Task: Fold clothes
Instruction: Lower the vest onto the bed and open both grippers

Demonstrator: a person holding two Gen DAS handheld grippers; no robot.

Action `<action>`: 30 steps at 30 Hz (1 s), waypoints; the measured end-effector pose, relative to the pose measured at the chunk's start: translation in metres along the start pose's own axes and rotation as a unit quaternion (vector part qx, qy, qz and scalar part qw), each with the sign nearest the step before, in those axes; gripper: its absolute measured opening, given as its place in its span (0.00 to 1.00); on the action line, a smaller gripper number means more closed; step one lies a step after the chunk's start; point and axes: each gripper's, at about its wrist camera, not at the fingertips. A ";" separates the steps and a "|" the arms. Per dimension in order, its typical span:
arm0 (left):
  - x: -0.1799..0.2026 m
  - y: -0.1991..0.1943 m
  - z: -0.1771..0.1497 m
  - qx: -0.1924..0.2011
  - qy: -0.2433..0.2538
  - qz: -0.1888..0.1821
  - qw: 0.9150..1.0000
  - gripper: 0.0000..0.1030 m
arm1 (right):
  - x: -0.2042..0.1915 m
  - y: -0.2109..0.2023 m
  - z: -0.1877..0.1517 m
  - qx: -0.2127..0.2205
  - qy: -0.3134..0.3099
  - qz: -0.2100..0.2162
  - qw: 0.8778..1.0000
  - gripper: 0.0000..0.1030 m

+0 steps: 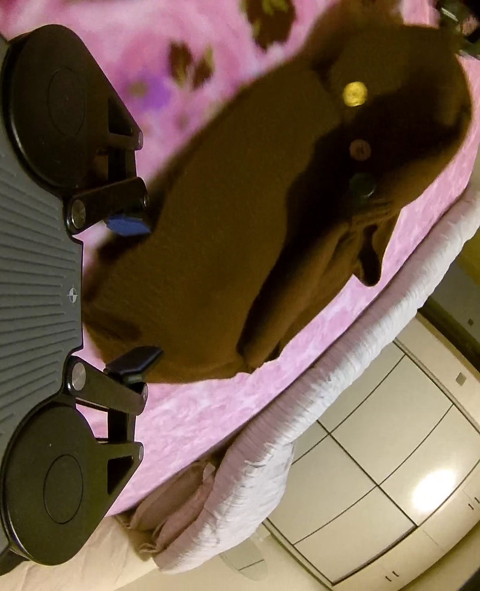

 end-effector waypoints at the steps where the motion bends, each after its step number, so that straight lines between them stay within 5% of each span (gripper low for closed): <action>1: -0.010 -0.006 0.006 0.005 -0.001 0.011 1.000 0.02 | 0.004 0.003 0.003 -0.002 -0.004 -0.005 1.000 0.52; 2: -0.020 -0.013 0.012 0.010 0.000 0.021 1.000 0.02 | 0.008 0.006 0.007 -0.004 -0.007 -0.010 1.000 0.21; 3: -0.028 -0.021 0.017 0.014 0.006 0.027 1.000 0.02 | 0.013 0.003 0.010 -0.005 -0.003 -0.012 1.000 0.01; 9: -0.045 -0.087 0.033 0.031 0.043 0.039 0.998 0.02 | 0.035 -0.056 0.025 -0.009 0.041 -0.005 0.999 0.01; 16: -0.015 -0.169 -0.014 -0.008 0.096 0.002 0.995 0.02 | 0.003 -0.165 0.017 -0.021 0.075 0.044 0.996 0.01; 23: 0.017 -0.174 -0.075 -0.113 0.090 -0.081 0.986 0.06 | -0.039 -0.177 -0.014 -0.084 0.058 0.058 0.993 0.05; 28: -0.011 -0.183 -0.070 -0.103 0.061 -0.086 0.989 0.19 | -0.036 -0.188 -0.021 -0.106 0.064 0.084 0.989 0.15; 30: -0.024 -0.183 -0.063 -0.094 0.056 -0.072 0.991 0.22 | -0.028 -0.197 -0.017 -0.080 0.099 0.098 0.987 0.19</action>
Point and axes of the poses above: each gripper's, at about its wrist camera, not at the fingertips, and y roughly the way its jaws point, x to its right, z to its top, and after that the axes turned 3 degrees about -z, right-handed
